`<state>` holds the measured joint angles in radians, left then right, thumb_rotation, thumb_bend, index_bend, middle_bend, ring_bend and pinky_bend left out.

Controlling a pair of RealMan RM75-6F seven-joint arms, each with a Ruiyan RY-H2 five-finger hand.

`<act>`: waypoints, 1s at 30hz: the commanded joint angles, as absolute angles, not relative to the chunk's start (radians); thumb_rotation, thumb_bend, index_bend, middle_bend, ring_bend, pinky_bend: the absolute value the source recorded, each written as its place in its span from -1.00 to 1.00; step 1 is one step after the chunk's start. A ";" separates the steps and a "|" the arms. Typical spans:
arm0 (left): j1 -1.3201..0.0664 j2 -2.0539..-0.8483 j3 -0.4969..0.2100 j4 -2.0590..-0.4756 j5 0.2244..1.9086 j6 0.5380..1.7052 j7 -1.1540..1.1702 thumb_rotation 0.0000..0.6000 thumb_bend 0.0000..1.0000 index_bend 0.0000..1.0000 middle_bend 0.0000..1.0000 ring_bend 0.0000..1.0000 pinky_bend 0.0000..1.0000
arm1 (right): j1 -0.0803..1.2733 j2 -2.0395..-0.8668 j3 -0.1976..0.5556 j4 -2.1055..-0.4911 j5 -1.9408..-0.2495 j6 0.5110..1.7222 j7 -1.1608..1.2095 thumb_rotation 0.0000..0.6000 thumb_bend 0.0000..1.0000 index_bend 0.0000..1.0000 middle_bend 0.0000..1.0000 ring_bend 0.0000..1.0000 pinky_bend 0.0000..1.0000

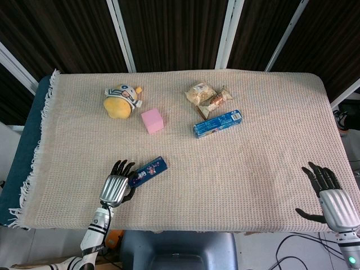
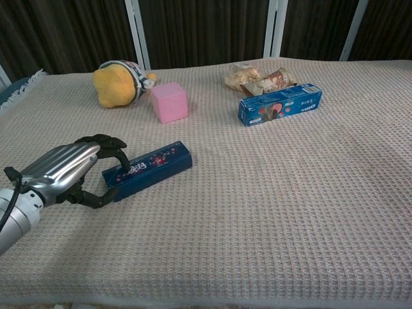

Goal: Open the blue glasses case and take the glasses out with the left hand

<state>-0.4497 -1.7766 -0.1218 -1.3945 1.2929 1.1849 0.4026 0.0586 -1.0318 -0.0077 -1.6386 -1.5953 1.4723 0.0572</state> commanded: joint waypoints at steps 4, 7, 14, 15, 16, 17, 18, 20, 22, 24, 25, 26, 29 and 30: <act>-0.454 -1.780 -0.123 -1.385 1.293 1.189 0.401 1.00 -0.23 -0.21 -0.76 -0.94 -0.90 | 0.058 -1.031 -0.007 -1.638 -1.596 1.474 0.059 1.00 -0.59 -1.00 -1.00 -1.00 -1.00; -0.455 -1.781 -0.122 -1.382 1.292 1.187 0.399 1.00 -0.22 -0.19 -0.75 -0.94 -0.90 | 0.058 -1.031 -0.007 -1.638 -1.596 1.474 0.059 1.00 -0.59 -1.00 -1.00 -1.00 -1.00; -0.458 -1.785 -0.124 -1.372 1.293 1.193 0.397 1.00 -0.20 -0.17 -0.76 -0.94 -0.90 | 0.057 -1.031 -0.008 -1.638 -1.597 1.475 0.060 1.00 -0.59 -1.00 -1.00 -1.00 -1.00; -0.459 -1.786 -0.125 -1.370 1.292 1.194 0.396 1.00 -0.20 -0.16 -0.76 -0.94 -0.90 | 0.057 -1.031 -0.008 -1.638 -1.597 1.475 0.060 1.00 -0.59 -1.00 -1.00 -1.00 -1.00; -0.459 -1.786 -0.125 -1.368 1.293 1.196 0.397 1.00 -0.19 -0.16 -0.76 -0.94 -0.91 | 0.057 -1.030 -0.008 -1.637 -1.597 1.476 0.061 1.00 -0.59 -1.00 -1.00 -1.00 -1.00; -0.460 -1.787 -0.126 -1.366 1.293 1.197 0.397 1.00 -0.19 -0.15 -0.76 -0.94 -0.91 | 0.057 -1.030 -0.008 -1.637 -1.597 1.476 0.061 1.00 -0.59 -1.00 -1.00 -1.00 -1.00; -0.460 -1.788 -0.126 -1.364 1.294 1.198 0.397 1.00 -0.18 -0.15 -0.76 -0.94 -0.91 | 0.057 -1.030 -0.008 -1.637 -1.598 1.476 0.062 1.00 -0.59 -1.00 -1.00 -1.00 -1.00; -0.461 -1.790 -0.126 -1.361 1.294 1.199 0.396 1.00 -0.17 -0.14 -0.75 -0.94 -0.91 | 0.057 -1.030 -0.008 -1.637 -1.598 1.476 0.062 1.00 -0.59 -1.00 -1.00 -1.00 -1.00; -0.461 -1.790 -0.126 -1.361 1.294 1.199 0.396 1.00 -0.15 -0.14 -0.75 -0.94 -0.90 | 0.057 -1.030 -0.008 -1.637 -1.598 1.476 0.062 1.00 -0.59 -1.00 -1.00 -1.00 -1.00; -0.462 -1.791 -0.127 -1.359 1.294 1.199 0.396 1.00 -0.12 -0.14 -0.75 -0.94 -0.90 | 0.057 -1.030 -0.008 -1.637 -1.597 1.476 0.062 1.00 -0.59 -1.00 -1.00 -1.00 -1.00; -0.462 -1.792 -0.127 -1.356 1.295 1.200 0.395 1.00 -0.09 -0.13 -0.75 -0.94 -0.90 | 0.057 -1.029 -0.008 -1.637 -1.597 1.476 0.063 1.00 -0.59 -1.00 -1.00 -1.00 -1.00; -0.464 -1.794 -0.129 -1.351 1.296 1.203 0.397 1.00 -0.07 -0.13 -0.75 -0.94 -0.91 | 0.057 -1.029 -0.008 -1.637 -1.597 1.476 0.063 1.00 -0.59 -1.00 -1.00 -1.00 -1.00; -0.466 -1.800 -0.132 -1.337 1.298 1.208 0.398 1.00 -0.03 -0.12 -0.74 -0.94 -0.91 | 0.057 -1.029 -0.008 -1.637 -1.597 1.476 0.064 1.00 -0.59 -1.00 -1.00 -1.00 -1.00; -0.467 -1.802 -0.133 -1.334 1.299 1.210 0.398 1.00 -0.01 -0.11 -0.74 -0.94 -0.91 | 0.057 -1.029 -0.008 -1.637 -1.598 1.476 0.064 1.00 -0.59 -1.00 -1.00 -1.00 -1.00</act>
